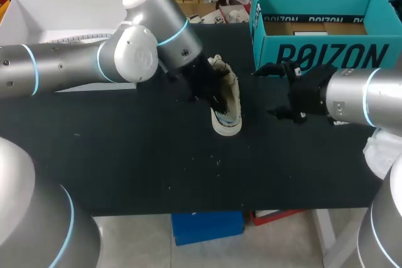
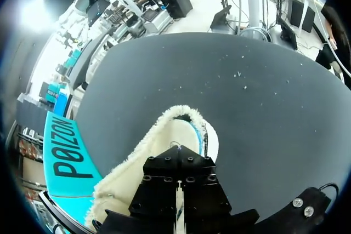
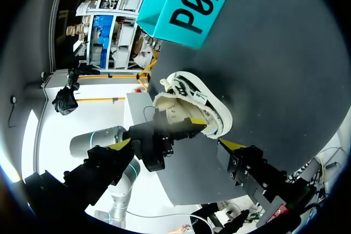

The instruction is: Take the shoe out of the shoebox, open the shoe tongue, remove and reinsert the insole, then place the shoe into the shoebox

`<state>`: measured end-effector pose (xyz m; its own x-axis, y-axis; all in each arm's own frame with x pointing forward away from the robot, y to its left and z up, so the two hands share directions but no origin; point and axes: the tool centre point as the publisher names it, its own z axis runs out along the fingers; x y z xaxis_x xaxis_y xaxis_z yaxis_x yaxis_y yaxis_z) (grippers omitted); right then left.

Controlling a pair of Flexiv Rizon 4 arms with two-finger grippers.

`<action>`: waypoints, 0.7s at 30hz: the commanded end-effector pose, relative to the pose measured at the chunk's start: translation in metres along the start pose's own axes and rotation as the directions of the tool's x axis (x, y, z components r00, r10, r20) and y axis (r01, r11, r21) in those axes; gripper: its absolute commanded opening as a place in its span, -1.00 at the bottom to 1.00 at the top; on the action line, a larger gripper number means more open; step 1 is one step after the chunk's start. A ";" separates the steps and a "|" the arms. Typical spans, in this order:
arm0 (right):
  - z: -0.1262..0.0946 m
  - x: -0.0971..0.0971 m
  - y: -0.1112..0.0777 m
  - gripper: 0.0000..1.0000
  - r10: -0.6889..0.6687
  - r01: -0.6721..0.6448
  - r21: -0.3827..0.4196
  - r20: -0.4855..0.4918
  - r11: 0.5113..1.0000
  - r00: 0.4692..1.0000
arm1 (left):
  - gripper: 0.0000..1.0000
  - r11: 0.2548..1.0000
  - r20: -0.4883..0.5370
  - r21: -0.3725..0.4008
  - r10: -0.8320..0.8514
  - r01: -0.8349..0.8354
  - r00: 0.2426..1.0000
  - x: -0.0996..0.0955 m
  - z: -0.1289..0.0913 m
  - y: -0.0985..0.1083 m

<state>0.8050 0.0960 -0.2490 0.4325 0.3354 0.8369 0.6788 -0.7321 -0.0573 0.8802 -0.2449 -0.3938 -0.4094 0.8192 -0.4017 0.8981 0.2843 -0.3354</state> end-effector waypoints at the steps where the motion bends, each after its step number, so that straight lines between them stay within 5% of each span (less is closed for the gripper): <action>1: -0.003 -0.006 -0.006 1.00 0.118 -0.121 -0.324 -0.029 0.938 0.993 | -1.00 1.000 -0.062 -0.006 0.011 -0.011 0.998 -0.009 0.001 -0.002; 21: -0.003 -0.006 -0.006 1.00 0.118 -0.121 -0.324 -0.029 0.938 0.993 | -1.00 0.998 -0.223 -0.028 0.052 -0.060 0.974 0.004 0.027 0.002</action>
<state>0.8050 0.0961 -0.2489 0.4322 0.3357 0.8369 0.6790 -0.7319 -0.0571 0.8721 -0.2455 -0.4113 -0.3176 0.9196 -0.2313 0.9259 0.2482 -0.2847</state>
